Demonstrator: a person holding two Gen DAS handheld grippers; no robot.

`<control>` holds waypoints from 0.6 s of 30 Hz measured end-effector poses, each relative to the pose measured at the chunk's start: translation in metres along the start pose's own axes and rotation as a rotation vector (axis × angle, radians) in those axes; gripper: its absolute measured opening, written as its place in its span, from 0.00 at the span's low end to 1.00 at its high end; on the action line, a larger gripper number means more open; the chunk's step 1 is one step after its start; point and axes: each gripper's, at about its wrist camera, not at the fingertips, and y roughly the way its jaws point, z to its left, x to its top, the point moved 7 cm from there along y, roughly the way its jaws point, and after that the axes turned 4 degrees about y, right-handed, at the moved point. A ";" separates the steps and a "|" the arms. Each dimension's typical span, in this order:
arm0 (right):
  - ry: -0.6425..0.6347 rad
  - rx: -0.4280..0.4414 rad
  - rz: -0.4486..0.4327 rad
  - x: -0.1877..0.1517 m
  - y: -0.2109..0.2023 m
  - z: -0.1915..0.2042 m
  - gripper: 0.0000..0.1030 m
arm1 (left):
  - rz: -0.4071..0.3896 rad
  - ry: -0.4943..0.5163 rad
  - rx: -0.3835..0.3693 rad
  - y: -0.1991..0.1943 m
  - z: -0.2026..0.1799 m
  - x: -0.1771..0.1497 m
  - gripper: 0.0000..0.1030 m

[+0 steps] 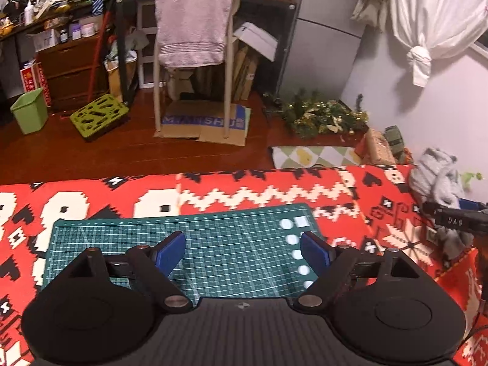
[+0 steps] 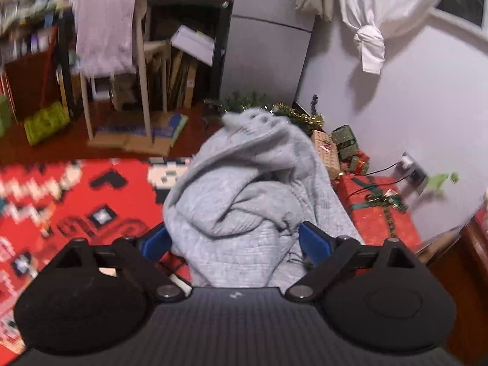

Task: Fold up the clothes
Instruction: 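Move the right tool to the crumpled grey shirt and grasp it, then carry the grey shirt onto the green mat with the right tool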

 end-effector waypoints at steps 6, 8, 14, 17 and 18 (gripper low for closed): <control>-0.074 -0.001 -0.045 0.003 -0.006 0.017 0.39 | 0.014 0.022 0.002 -0.006 0.008 -0.010 0.80; -0.057 0.023 -0.046 0.005 -0.011 0.019 0.30 | 0.019 0.010 -0.002 -0.010 0.012 -0.014 0.79; -0.015 0.112 -0.053 0.002 -0.055 0.035 0.22 | 0.005 -0.012 0.000 -0.036 0.019 -0.030 0.79; 0.006 0.167 -0.062 -0.010 -0.091 0.049 0.15 | 0.002 0.001 0.021 -0.054 0.023 -0.043 0.78; 0.011 0.187 -0.066 -0.014 -0.103 0.055 0.13 | -0.001 0.000 0.019 -0.061 0.025 -0.048 0.78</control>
